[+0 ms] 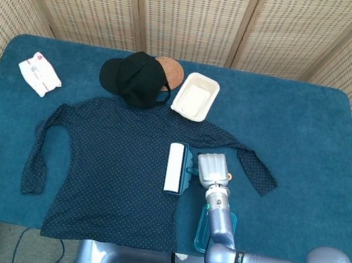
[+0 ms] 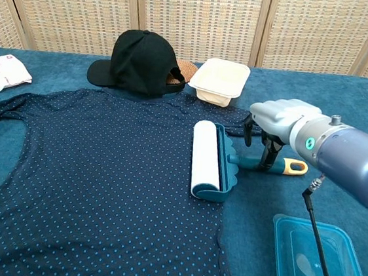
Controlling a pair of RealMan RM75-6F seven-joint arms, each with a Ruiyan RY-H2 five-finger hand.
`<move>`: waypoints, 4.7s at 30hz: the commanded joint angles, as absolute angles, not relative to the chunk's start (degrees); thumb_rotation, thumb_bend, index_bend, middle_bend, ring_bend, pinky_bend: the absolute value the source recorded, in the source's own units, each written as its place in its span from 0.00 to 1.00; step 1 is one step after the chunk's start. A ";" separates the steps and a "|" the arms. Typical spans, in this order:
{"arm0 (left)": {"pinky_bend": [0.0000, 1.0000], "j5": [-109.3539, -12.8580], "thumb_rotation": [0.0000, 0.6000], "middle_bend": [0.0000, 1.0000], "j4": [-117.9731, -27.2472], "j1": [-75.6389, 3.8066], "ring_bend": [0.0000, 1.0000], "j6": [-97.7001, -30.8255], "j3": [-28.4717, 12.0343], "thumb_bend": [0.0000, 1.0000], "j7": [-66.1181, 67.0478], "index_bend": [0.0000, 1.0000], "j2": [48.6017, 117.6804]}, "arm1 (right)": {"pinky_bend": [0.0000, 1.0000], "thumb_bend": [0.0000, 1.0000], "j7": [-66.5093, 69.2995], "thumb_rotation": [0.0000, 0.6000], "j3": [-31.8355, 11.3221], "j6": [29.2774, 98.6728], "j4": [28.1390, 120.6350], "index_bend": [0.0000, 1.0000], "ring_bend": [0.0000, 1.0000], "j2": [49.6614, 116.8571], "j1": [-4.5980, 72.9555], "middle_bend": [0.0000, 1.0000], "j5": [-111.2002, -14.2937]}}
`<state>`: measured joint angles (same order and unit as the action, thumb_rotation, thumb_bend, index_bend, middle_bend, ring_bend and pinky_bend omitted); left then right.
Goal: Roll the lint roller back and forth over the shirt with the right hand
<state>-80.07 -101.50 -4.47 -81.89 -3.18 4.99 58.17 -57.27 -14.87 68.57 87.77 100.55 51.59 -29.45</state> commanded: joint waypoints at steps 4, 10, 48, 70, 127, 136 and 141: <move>0.00 -79.82 1.00 0.00 -101.25 -4.74 0.00 -81.45 -3.05 0.00 5.65 0.00 58.59 | 1.00 0.39 -56.21 1.00 -14.63 66.81 84.74 0.44 1.00 102.51 52.36 1.00 -28.47; 0.00 -78.87 1.00 0.00 -101.04 -5.08 0.00 -80.90 -3.31 0.00 5.87 0.00 58.82 | 1.00 0.43 -56.45 1.00 -14.40 65.94 82.31 0.45 1.00 103.56 53.10 1.00 -27.92; 0.00 -78.32 1.00 0.00 -100.90 -6.08 0.00 -78.26 -2.90 0.00 1.56 0.00 57.25 | 1.00 0.84 -73.06 1.00 -20.46 75.49 93.95 0.73 1.00 101.10 63.20 1.00 -21.30; 0.00 -76.58 1.00 0.00 -99.07 -7.37 0.00 -74.93 -3.05 0.00 -2.07 0.00 56.66 | 1.00 0.86 -82.73 1.00 -21.47 78.62 81.15 0.74 1.00 114.38 73.76 1.00 -14.69; 0.00 -75.15 1.00 0.00 -98.81 -7.97 0.00 -74.31 -3.13 0.00 -1.24 0.00 57.37 | 1.00 0.85 -93.07 1.00 -17.75 79.43 75.38 0.74 1.00 122.63 72.46 1.00 -23.83; 0.00 -74.66 1.00 0.00 -98.58 -8.26 0.00 -73.96 -3.11 0.00 0.07 0.00 57.98 | 1.00 0.84 -93.79 1.00 -15.75 79.39 74.32 0.74 1.00 116.19 67.96 1.00 -23.17; 0.00 -73.92 1.00 0.00 -98.54 -8.45 0.00 -73.64 -3.23 0.00 0.94 0.00 58.30 | 1.00 0.84 -93.50 1.00 -15.26 78.88 74.33 0.74 1.00 113.12 65.95 1.00 -22.71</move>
